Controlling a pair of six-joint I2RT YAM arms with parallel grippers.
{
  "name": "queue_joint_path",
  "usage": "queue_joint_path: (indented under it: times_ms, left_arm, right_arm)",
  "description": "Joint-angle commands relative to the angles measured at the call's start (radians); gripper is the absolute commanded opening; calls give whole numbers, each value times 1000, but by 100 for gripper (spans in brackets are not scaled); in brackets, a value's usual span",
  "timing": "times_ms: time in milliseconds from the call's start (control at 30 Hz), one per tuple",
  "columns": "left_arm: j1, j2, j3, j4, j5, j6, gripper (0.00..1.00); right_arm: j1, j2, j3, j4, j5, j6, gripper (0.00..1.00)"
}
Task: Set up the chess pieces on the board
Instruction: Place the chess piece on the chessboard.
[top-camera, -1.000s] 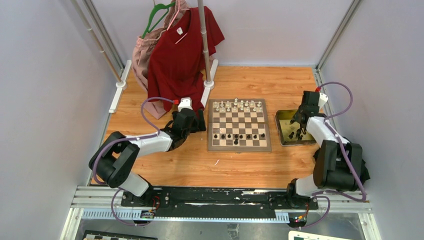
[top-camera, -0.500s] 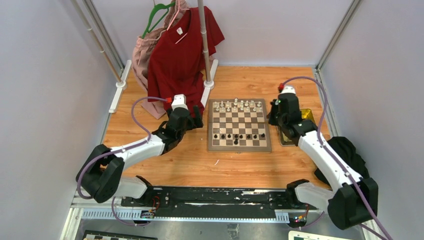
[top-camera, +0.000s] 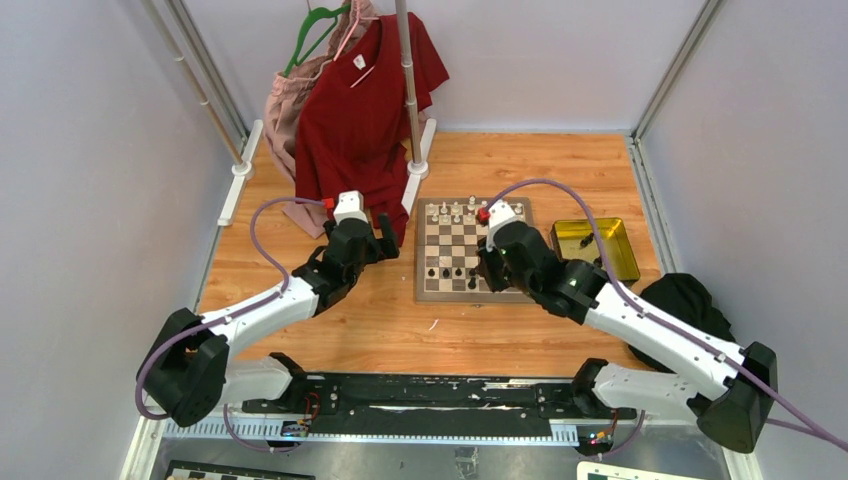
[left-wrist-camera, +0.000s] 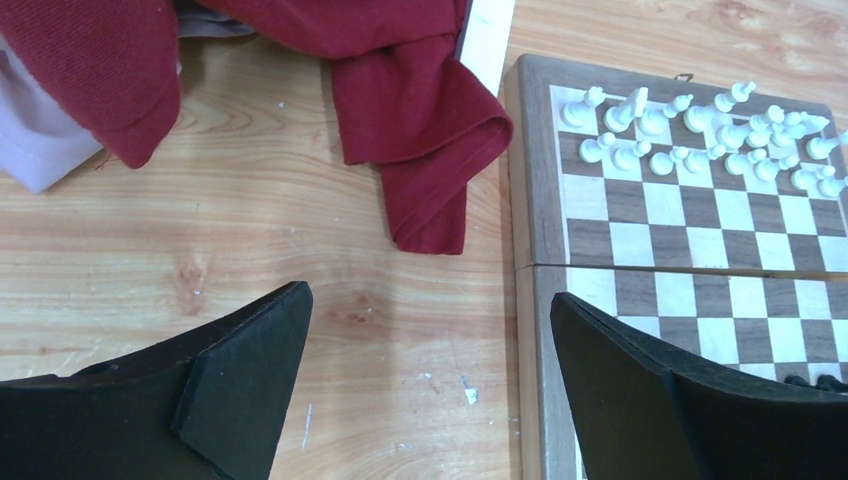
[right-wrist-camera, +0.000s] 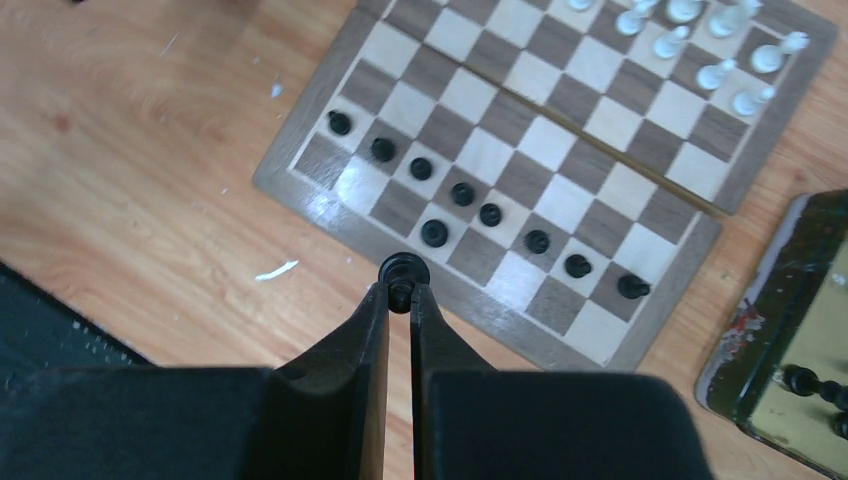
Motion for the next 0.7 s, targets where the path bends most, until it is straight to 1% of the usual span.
queue_joint_path:
  times_ms: [0, 167, 333, 467, 667]
  left_arm:
    - [7, -14, -7, -26, -28, -4, 95]
    - [7, -8, -11, -32, -27, -6, 95]
    - [5, -8, -16, -31, -26, -7, 94]
    - [6, -7, -17, -30, -26, -6, 94]
    - [6, 4, -6, -26, -19, -6, 94]
  right_arm:
    - [119, 3, 9, -43, 77, -7, 0]
    - [193, 31, -32, -4, 86, 6, 0]
    - [232, 115, -87, 105, 96, -6, 0]
    - [242, 196, -88, 163, 121, -26, 0]
    - [241, 293, -49, 190, 197, -64, 0]
